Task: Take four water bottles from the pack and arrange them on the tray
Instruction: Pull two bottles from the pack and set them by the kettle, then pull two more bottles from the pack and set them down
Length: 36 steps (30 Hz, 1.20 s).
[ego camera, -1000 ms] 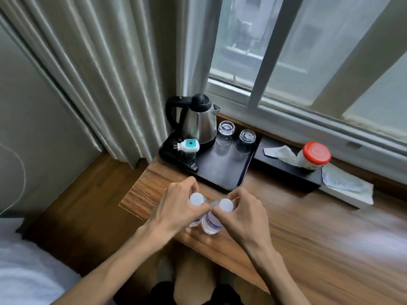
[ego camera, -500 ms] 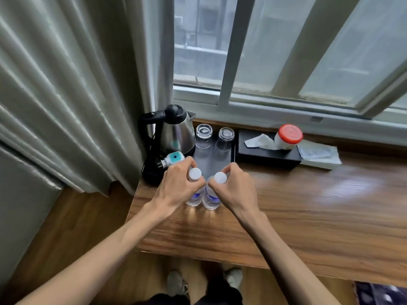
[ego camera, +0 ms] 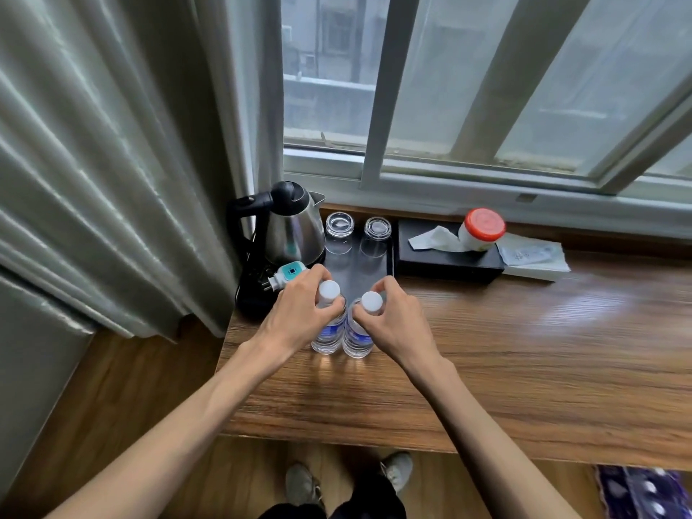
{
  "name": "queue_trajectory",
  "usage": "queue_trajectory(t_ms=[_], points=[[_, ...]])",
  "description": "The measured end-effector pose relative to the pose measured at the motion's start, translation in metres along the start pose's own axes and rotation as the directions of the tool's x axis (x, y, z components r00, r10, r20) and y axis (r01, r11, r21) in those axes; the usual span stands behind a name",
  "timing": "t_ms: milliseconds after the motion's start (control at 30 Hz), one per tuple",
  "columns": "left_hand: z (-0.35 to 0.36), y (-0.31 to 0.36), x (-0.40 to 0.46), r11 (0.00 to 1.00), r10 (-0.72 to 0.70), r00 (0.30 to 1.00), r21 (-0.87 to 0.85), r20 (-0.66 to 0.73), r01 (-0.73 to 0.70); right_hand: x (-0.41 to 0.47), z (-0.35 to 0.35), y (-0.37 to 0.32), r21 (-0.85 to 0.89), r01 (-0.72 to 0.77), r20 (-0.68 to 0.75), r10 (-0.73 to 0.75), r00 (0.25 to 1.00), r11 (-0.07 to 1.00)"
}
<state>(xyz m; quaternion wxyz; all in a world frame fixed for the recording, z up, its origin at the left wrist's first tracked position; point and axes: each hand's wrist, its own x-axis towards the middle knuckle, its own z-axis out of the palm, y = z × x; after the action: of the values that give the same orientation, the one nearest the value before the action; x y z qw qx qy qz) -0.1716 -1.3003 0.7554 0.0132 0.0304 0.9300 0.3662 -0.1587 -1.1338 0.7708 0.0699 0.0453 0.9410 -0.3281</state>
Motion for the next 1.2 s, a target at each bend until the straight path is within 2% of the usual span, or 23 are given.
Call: queue_trajectory(t_ms=[100,333,467,600,700,833,967,1100,1200], points=[[-0.001,0.001,0.000,0.999,-0.007,1.000,0.036,0.008,0.006,-0.002,0.003,0.004,0.017,0.017,-0.041,-0.017,0.999,1.000],[-0.006,0.009,-0.007,0.959,0.033,0.999,0.280,0.008,-0.034,-0.010,0.000,0.010,0.002,0.052,-0.097,-0.051,0.994,0.999],[-0.011,0.023,-0.016,0.932,0.008,1.000,0.361,-0.031,0.003,-0.020,-0.007,0.014,0.025,0.082,-0.109,-0.079,0.991,0.996],[-0.014,0.048,-0.026,0.947,0.028,0.990,0.320,-0.141,0.018,-0.029,-0.026,0.024,0.078,0.091,-0.095,-0.084,0.992,0.993],[-0.002,0.084,-0.033,0.953,0.087,0.986,0.299,-0.139,-0.042,-0.039,-0.051,0.044,0.104,0.094,-0.112,-0.082,0.990,0.990],[0.043,0.137,-0.034,0.953,0.157,0.987,0.270,-0.043,-0.140,-0.054,-0.095,0.094,0.135,0.079,-0.151,-0.058,0.987,0.988],[0.109,0.195,-0.035,0.951,0.196,0.974,0.219,0.116,-0.217,-0.079,-0.146,0.173,0.147,0.022,-0.178,0.004,0.984,0.989],[0.182,0.254,-0.041,0.935,0.254,0.927,0.176,0.277,-0.308,-0.113,-0.195,0.258,0.191,-0.107,-0.197,0.145,0.970,0.976],[0.235,0.296,-0.047,0.904,0.315,0.865,0.154,0.391,-0.398,-0.144,-0.227,0.317,0.233,-0.211,-0.243,0.267,0.933,0.949]])
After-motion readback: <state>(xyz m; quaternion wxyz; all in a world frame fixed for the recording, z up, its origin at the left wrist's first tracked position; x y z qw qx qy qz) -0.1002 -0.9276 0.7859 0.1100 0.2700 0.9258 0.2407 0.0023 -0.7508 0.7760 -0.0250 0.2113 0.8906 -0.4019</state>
